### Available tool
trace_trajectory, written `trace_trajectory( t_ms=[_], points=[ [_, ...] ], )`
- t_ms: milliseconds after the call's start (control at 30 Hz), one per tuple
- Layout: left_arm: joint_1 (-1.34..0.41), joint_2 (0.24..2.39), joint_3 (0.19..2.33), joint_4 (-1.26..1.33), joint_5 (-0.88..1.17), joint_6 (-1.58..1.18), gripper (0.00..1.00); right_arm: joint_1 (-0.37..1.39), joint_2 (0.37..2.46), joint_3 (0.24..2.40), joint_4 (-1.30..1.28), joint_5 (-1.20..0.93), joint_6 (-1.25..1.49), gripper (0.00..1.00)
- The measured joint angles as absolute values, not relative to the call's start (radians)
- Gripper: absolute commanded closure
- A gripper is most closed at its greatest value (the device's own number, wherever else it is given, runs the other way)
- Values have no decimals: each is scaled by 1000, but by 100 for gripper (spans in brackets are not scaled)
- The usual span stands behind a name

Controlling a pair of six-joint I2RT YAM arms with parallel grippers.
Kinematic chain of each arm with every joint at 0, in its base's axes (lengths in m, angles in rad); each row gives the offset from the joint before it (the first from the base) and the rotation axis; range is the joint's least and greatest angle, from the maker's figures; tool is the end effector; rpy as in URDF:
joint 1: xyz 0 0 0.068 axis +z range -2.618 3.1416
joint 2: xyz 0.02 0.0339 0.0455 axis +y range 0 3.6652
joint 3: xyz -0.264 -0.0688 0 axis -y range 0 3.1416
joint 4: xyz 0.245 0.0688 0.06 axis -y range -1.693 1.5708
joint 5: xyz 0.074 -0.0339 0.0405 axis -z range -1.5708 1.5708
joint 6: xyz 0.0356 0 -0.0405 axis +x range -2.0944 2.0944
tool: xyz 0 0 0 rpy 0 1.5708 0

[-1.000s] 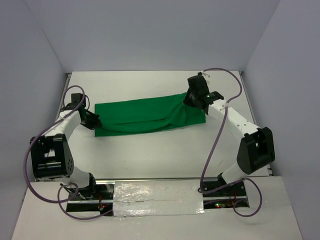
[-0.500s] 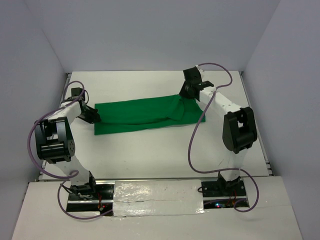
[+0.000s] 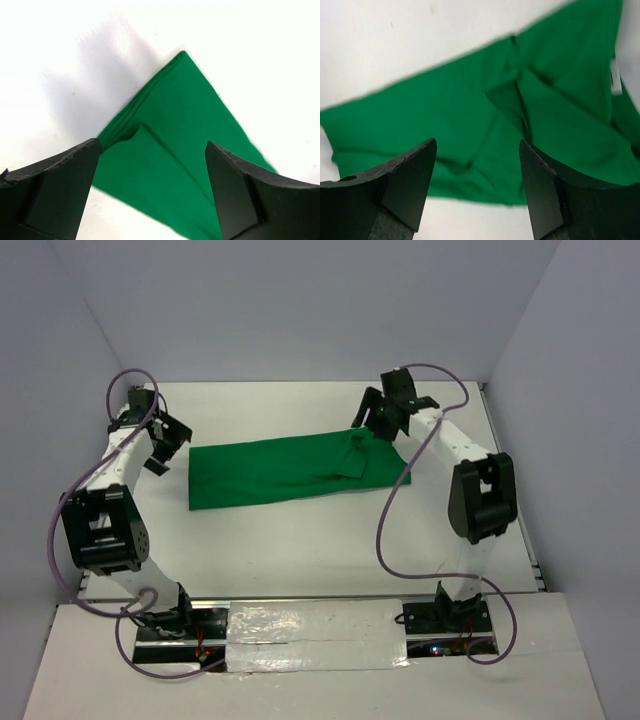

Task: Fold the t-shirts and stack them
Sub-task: Fold the other side of the tshirt into a rectangle

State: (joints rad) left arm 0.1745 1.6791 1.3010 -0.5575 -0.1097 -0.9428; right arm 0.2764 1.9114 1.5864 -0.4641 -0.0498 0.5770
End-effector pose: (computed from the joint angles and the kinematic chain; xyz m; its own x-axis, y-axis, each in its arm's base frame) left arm 0.3571 0.0669 0.2532 -0.2743 -0.8651 -0.4199 -0.7805 0.4554 -0.4284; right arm 0.4196 0.1209 0.2632 -0.7393 0.3566 -0.5712 0.1158 0.9029 0.4139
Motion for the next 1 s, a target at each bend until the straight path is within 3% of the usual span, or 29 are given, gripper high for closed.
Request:
trace_trajectory(
  t_ms=[133,333,533,833,867,900,1000],
  points=[
    [99,1575,1318,-611,-237,-891,1,268,1777,1390,-435,-130,578,28],
    [29,1459,1245,-621,-249,-862,1,274,1750,1200,-397,-189,581,32],
    [34,1454,1182,-655,-249,-861,2,288,1767,1179,-374,-200,585,48],
    [34,1454,1182,-656,-249,-859,2,314,1858,1238,-354,-200,585,54],
    [34,1454,1182,-656,-249,-859,2,317,1865,1238,-353,-200,585,58],
    [34,1454,1182,-657,-249,-859,2,320,1869,1238,-353,-200,586,71],
    [34,1454,1182,-657,-249,-859,2,328,1872,1242,-353,-200,588,98]
  ],
)
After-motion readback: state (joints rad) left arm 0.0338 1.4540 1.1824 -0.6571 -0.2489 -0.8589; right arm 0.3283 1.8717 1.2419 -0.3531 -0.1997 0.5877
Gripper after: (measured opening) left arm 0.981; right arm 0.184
